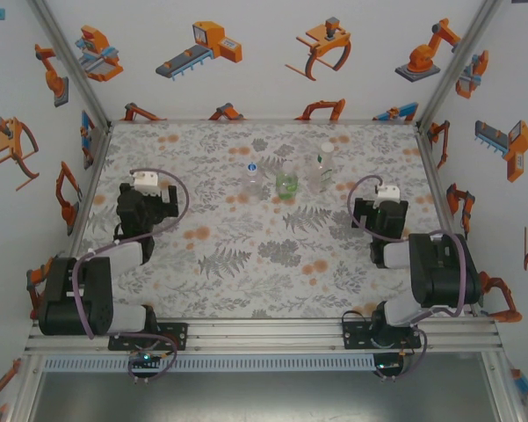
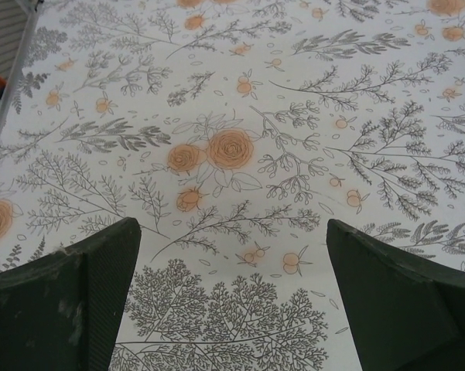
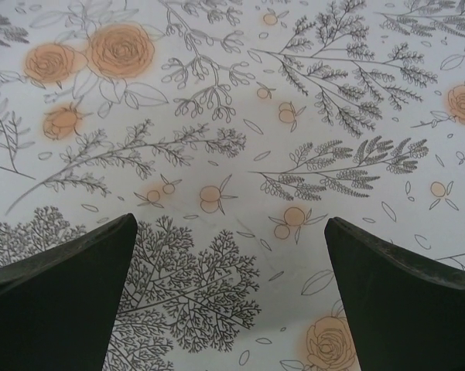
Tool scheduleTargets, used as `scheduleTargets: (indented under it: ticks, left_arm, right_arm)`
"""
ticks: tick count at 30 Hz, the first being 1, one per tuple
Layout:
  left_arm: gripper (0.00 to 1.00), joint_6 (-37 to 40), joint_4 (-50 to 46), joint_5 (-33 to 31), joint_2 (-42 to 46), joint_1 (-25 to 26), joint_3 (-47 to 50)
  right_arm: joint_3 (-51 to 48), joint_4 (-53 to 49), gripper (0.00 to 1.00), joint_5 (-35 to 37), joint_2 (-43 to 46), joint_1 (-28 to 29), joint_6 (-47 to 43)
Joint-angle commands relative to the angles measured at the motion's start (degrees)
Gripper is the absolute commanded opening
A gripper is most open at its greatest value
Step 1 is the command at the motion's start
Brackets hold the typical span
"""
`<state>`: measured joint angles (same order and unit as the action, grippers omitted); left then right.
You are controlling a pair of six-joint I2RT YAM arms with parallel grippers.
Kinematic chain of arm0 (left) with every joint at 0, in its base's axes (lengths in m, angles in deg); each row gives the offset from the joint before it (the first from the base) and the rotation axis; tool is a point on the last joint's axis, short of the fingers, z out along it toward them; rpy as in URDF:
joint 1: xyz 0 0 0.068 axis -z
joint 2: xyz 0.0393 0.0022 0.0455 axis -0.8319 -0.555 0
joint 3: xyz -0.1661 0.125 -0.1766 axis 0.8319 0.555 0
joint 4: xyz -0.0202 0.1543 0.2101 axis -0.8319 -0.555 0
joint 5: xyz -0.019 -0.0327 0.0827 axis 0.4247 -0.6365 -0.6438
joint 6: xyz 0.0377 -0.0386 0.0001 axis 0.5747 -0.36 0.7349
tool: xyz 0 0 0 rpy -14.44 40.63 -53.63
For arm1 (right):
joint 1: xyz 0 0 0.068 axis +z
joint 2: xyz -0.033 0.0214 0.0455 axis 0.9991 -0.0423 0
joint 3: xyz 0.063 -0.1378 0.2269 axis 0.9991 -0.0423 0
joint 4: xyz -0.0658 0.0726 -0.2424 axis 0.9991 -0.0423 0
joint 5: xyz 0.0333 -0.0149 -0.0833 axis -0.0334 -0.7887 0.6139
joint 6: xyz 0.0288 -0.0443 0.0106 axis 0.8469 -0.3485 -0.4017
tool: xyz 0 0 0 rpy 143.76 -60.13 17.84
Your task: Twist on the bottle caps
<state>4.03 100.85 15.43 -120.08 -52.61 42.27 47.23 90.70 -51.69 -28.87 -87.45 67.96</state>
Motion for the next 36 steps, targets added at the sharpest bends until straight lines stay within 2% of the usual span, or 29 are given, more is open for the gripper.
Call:
scheduleTargets:
  ticks: [1, 3, 4, 6, 10, 14, 18, 25, 27, 29, 31, 36]
  left_arm:
    - [0.97, -3.52, -11.9, -0.02, 1.38, -0.2, -5.83]
    - [0.97, -3.48, -8.4, -0.19, 1.97, -0.09, -3.12]
    - [0.97, -3.52, -8.49, -0.68, 2.92, -0.08, -2.36]
    - [0.97, -3.65, -6.58, -1.78, 3.57, -0.28, -1.11]
    - [0.97, -3.15, -7.38, -0.03, 3.27, -0.1, -1.66]
    - [0.97, -4.69, -7.23, -0.96, 2.2, -0.12, -0.05]
    - [0.97, -4.5, 6.63, -0.59, -1.04, -0.08, 6.27]
    - [0.97, -3.69, 18.06, 2.16, -8.92, -0.37, 8.9]
    - [0.97, -3.79, 17.78, 2.37, -10.22, -0.51, 7.8]
    - [0.97, -4.38, 10.58, 3.32, -9.41, -1.4, 4.72]
    - [0.97, -5.5, 10.49, 5.29, -10.33, -2.71, 3.97]
    - [0.97, -6.46, 8.16, 0.53, -10.26, -2.15, 2.99]
  right_arm:
    - [0.66, 3.84, 0.97, 0.89, 0.05, -0.21, 1.94]
    - [0.66, 3.86, 0.95, 0.97, 0.09, -0.21, 1.87]
    - [0.66, 3.86, 0.99, 1.06, 0.05, -0.21, 1.93]
    - [0.66, 3.85, 0.99, 1.28, 0.05, -0.21, 1.94]
    - [0.83, 3.6, 0.99, 1.41, 0.03, -0.21, 2.08]
    - [1.74, 2.02, 0.99, 1.81, -0.06, -0.21, 2.16]
    - [2.32, 0.86, 0.99, 1.85, -0.02, -0.21, 2.24]
    - [2.31, 0.86, 0.99, 1.83, -0.04, -0.21, 2.26]
    - [2.3, 0.86, 0.99, 1.9, -0.04, -0.21, 2.25]
    - [2.28, 0.85, 0.99, 1.85, 0.01, -0.21, 2.27]
    - [2.27, 0.87, 0.99, 1.85, -0.03, -0.21, 2.24]
    - [2.33, 0.87, 0.99, 1.83, -0.04, -0.21, 2.29]
